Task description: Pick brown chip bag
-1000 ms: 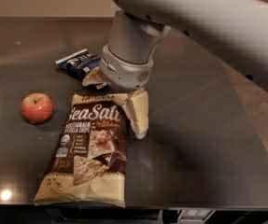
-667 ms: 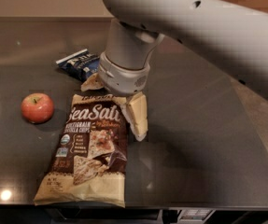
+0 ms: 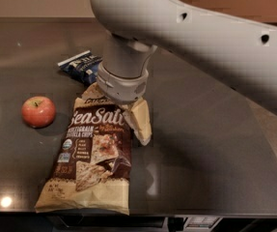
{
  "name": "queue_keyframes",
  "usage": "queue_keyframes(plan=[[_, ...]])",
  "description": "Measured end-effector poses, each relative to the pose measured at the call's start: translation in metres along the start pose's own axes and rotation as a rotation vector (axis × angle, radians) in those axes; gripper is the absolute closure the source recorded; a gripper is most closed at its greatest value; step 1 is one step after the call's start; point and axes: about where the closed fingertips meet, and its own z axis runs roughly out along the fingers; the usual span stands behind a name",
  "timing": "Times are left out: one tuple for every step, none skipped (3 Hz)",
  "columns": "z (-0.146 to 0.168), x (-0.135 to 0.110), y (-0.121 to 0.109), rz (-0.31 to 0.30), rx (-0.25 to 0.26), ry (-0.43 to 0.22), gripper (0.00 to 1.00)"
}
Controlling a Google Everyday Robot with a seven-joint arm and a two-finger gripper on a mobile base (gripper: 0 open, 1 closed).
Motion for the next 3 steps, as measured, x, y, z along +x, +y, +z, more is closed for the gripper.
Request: queue_keyframes(plan=[[0.006,0.0065,-0.0051,-0.013,-0.022,0.019,0.18],[0.0091,0.011,-0.0086,-0.017,-0.043,0.029,0.41],[0.0027,0.0162,-0.0109,-0.007,-0.053,0.016,0.65]])
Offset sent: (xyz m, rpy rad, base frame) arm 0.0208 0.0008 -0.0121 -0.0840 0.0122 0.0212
